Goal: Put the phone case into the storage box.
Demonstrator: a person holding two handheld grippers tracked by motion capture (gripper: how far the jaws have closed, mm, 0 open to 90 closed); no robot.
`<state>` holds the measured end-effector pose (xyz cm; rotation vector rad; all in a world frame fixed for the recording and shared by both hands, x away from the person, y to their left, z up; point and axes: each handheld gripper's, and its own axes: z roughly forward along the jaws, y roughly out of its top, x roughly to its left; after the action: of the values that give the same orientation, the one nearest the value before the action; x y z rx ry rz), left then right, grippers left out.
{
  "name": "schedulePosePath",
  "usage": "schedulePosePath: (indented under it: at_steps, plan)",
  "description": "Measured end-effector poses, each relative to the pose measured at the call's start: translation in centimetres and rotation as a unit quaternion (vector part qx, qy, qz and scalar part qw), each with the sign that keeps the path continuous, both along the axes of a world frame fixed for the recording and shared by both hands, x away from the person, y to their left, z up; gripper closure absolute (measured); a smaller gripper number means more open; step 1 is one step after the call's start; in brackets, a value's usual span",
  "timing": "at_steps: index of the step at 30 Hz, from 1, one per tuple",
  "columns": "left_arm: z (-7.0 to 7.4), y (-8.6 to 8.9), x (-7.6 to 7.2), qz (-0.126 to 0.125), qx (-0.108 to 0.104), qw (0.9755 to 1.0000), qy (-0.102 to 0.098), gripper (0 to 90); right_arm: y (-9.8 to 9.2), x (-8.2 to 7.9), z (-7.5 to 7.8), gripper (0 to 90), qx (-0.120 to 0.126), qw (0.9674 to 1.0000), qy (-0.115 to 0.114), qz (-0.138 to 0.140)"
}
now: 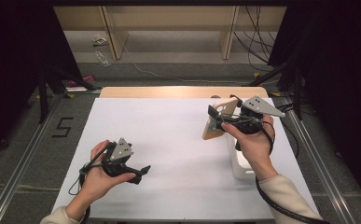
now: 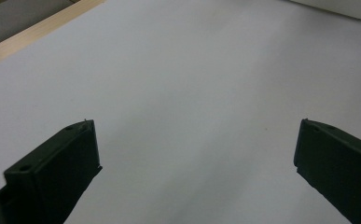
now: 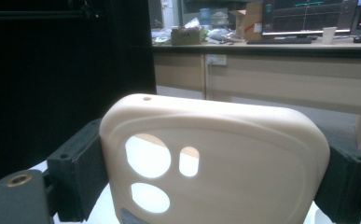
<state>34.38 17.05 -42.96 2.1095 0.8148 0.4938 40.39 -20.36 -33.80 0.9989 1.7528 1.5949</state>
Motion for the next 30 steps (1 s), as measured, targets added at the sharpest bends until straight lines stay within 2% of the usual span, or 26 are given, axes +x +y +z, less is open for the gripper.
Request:
schedulePosePath:
  at_steps: [30]
  plan:
    - [-0.1,0.4,0.1,0.005,-0.002,1.0,0.001,0.0,-1.9,0.2,1.1,12.8,0.002,0.9993,-0.009,-0.036]
